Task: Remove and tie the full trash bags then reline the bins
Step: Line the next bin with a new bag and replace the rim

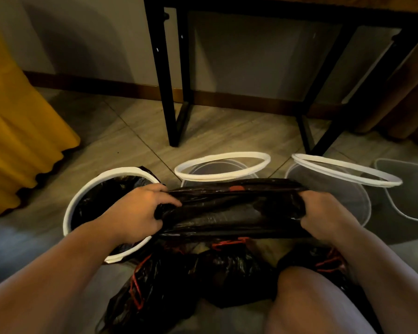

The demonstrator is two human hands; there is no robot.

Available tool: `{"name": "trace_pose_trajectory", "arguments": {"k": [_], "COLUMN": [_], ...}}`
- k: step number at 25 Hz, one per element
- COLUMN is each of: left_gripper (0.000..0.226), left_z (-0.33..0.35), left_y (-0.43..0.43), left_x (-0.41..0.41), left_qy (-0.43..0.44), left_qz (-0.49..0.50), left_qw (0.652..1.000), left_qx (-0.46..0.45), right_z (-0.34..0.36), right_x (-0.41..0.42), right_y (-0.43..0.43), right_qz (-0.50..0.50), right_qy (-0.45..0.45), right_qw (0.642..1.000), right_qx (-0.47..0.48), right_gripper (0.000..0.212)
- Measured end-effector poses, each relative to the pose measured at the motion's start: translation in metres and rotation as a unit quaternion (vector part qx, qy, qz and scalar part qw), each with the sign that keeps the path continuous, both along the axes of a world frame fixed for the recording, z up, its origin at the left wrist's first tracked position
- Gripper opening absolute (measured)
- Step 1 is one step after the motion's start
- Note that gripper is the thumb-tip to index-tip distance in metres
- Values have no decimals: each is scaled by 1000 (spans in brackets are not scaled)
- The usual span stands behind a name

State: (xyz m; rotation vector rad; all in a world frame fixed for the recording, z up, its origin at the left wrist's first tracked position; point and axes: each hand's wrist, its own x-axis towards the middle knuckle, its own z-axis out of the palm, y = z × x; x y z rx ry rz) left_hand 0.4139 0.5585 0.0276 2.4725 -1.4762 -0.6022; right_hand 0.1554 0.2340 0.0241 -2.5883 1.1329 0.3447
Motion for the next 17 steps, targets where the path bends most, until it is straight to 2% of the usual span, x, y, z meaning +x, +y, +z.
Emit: {"name": "trace_pose_trajectory", "arguments": {"k": [5,8,11,14,17], "left_gripper": [97,114,112,109,71], "left_z": [-25,-46,-56,-67,-84], "left_y": [-27,-50,-82,-122,-149], "left_x": [-1,-2,0,7,14], "left_qy": [21,52,89,110,107], "left_qz": [-39,-4,19,39,51], "left_qw": [998,999,995,991,992], "left_qx": [48,14,-41,-65,-54], "right_z": [-18,-26,-38,-57,-85], "right_x": [22,43,61,92,129], "right_y": [-6,-5,-1,10,25], "right_qz": [-4,-21,-103,-174,-181], "right_qy": [-56,-103,-197,-259,-270], "right_qw": [994,977,928,884,880], "right_qx": [99,184,298,348,345], "right_gripper": [55,64,57,47,46]}}
